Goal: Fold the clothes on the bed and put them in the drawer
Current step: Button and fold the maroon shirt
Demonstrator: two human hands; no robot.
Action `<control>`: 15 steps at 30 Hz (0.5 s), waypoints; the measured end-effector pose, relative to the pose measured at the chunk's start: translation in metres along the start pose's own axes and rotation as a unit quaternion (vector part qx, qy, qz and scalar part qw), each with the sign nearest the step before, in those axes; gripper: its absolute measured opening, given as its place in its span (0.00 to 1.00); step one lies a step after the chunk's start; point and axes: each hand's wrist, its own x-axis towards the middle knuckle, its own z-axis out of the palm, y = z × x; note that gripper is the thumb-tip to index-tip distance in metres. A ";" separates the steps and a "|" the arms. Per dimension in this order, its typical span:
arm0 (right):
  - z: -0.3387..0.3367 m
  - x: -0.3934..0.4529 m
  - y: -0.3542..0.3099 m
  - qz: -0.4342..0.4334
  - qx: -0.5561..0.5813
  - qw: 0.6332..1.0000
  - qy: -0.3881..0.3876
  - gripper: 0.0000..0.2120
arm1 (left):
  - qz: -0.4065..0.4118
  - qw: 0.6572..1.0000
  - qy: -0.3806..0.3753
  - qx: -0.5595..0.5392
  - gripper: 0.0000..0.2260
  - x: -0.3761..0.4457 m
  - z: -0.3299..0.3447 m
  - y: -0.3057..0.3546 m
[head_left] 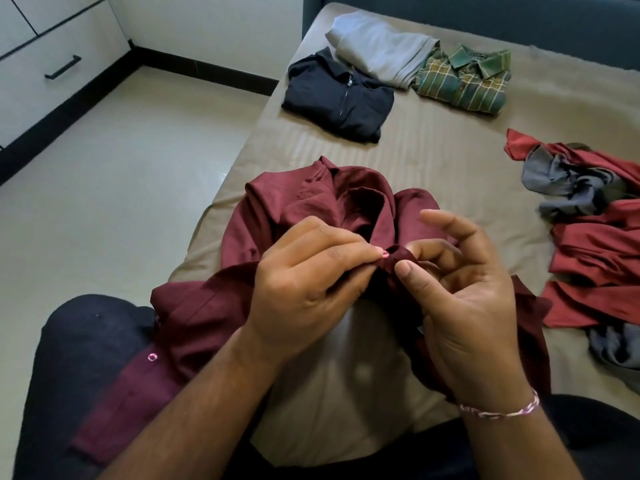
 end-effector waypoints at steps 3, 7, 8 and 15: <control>0.003 -0.002 0.002 -0.007 0.013 1.000 -0.002 0.24 | 0.005 1.000 -0.008 0.001 0.03 -0.003 0.005 0.001; 0.003 -0.002 0.004 -0.010 0.012 1.000 -0.003 0.22 | 0.014 1.000 -0.013 0.014 0.02 -0.004 0.008 0.002; 0.002 -0.002 0.004 -0.014 0.010 1.000 -0.002 0.22 | 0.016 1.000 -0.015 0.017 0.02 -0.004 0.009 0.002; -0.005 -0.001 0.005 -0.044 -0.029 0.999 -0.014 0.22 | 0.012 0.999 -0.030 0.023 0.02 -0.007 0.013 -0.001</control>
